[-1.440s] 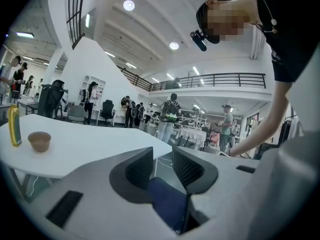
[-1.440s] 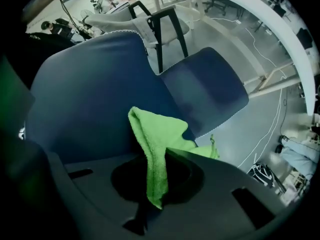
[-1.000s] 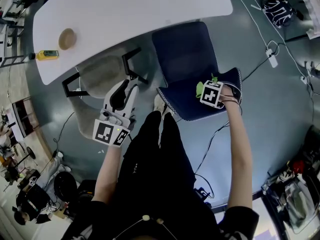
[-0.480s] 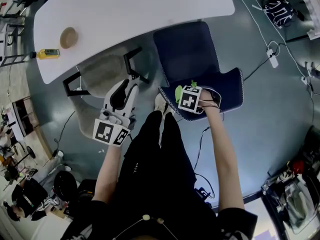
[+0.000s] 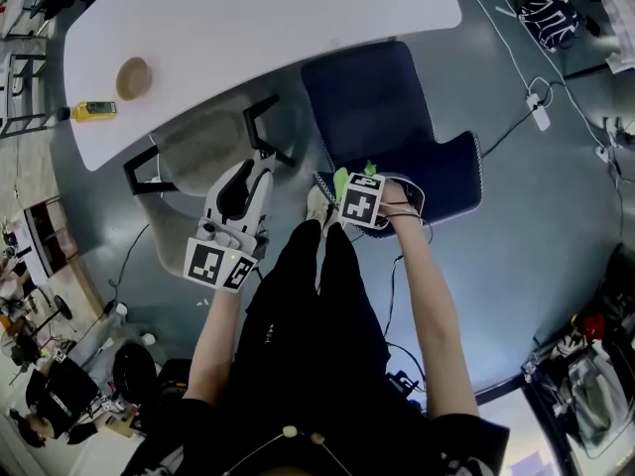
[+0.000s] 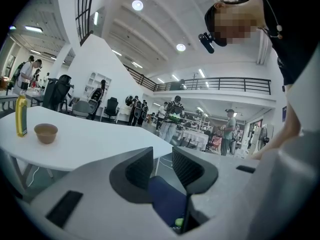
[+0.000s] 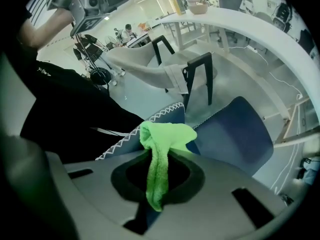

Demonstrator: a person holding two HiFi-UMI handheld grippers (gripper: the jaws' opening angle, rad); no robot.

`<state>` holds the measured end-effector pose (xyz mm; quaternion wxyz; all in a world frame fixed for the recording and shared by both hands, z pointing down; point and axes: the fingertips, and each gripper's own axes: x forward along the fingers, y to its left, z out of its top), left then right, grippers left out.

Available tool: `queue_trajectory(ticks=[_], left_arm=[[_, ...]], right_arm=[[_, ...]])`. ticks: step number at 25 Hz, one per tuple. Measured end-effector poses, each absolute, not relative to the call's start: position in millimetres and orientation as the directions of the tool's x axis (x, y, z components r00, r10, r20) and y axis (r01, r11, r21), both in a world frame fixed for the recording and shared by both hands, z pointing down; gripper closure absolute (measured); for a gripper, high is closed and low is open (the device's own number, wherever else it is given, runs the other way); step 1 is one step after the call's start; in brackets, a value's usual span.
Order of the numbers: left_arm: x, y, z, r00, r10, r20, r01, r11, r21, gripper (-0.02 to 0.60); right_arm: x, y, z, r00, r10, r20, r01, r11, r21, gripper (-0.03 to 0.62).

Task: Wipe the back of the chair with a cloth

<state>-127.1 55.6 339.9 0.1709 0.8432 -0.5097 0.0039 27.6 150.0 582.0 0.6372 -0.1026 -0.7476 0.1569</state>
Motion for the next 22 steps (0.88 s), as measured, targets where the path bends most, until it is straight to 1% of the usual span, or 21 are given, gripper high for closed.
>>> queue_trajectory(ticks=[5, 14, 19, 22], left_arm=[[-125, 56, 340, 0.486, -0.856, 0.179, -0.858, -0.427, 0.286, 0.462], [-124, 54, 340, 0.491, -0.853, 0.178, -0.855, -0.432, 0.286, 0.462], [-120, 54, 340, 0.493, -0.851, 0.182, -0.855, -0.434, 0.284, 0.462], [-119, 55, 341, 0.494, -0.85, 0.184, -0.855, -0.436, 0.282, 0.462]], right_arm=[[20, 149, 576, -0.215, 0.347, 0.913, -0.087, 0.924, -0.372, 0.576], [5, 148, 567, -0.264, 0.317, 0.911, -0.074, 0.935, -0.346, 0.576], [-6, 145, 557, -0.38, 0.326, 0.865, -0.111, 0.913, -0.393, 0.576], [0, 135, 555, -0.398, 0.298, 0.868, -0.122, 0.92, -0.371, 0.576]])
